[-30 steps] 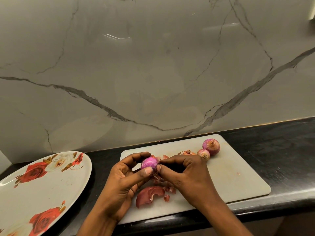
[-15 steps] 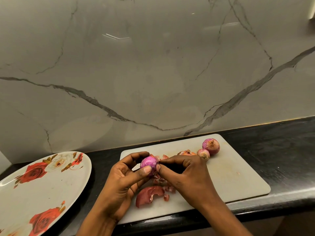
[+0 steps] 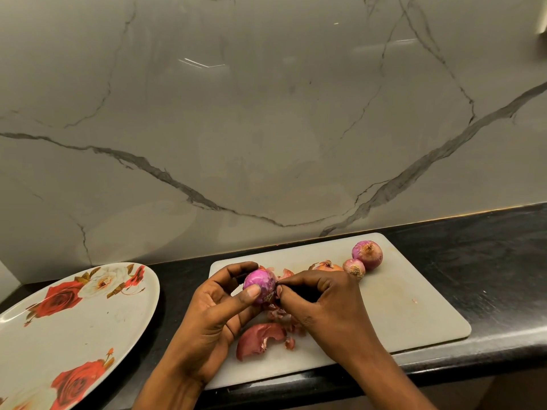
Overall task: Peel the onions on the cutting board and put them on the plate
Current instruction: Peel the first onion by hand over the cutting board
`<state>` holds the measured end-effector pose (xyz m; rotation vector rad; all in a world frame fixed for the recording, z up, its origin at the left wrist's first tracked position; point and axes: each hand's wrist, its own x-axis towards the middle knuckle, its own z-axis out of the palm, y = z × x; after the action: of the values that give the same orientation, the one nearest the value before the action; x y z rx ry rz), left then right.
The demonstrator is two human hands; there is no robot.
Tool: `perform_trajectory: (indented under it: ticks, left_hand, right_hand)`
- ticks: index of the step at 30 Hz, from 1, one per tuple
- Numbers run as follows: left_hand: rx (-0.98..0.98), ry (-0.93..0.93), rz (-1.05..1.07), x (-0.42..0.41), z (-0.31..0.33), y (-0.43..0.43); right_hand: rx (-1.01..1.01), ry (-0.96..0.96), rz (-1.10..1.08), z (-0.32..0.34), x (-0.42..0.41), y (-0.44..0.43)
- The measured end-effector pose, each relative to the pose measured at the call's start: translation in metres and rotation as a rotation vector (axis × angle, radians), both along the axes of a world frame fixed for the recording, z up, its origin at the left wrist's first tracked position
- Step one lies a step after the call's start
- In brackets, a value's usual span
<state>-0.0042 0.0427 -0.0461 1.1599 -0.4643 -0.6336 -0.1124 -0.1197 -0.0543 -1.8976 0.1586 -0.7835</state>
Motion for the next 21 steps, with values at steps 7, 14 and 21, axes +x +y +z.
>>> perform_trajectory:
  ticks: [7, 14, 21]
  left_hand:
    - [-0.021, -0.020, 0.021, -0.0030, -0.0010, -0.0004]
    - [0.008, -0.083, 0.027, -0.0028, -0.0036, -0.0008]
    - [-0.015, -0.035, 0.007, -0.0021, -0.0017, 0.0006]
  right_hand:
    - [-0.057, 0.029, -0.012, 0.0006, -0.0007, 0.0036]
    - [-0.079, 0.050, -0.060, -0.0019, 0.0007, 0.0029]
    - [-0.124, 0.049, -0.131, -0.0027, 0.0026, 0.0023]
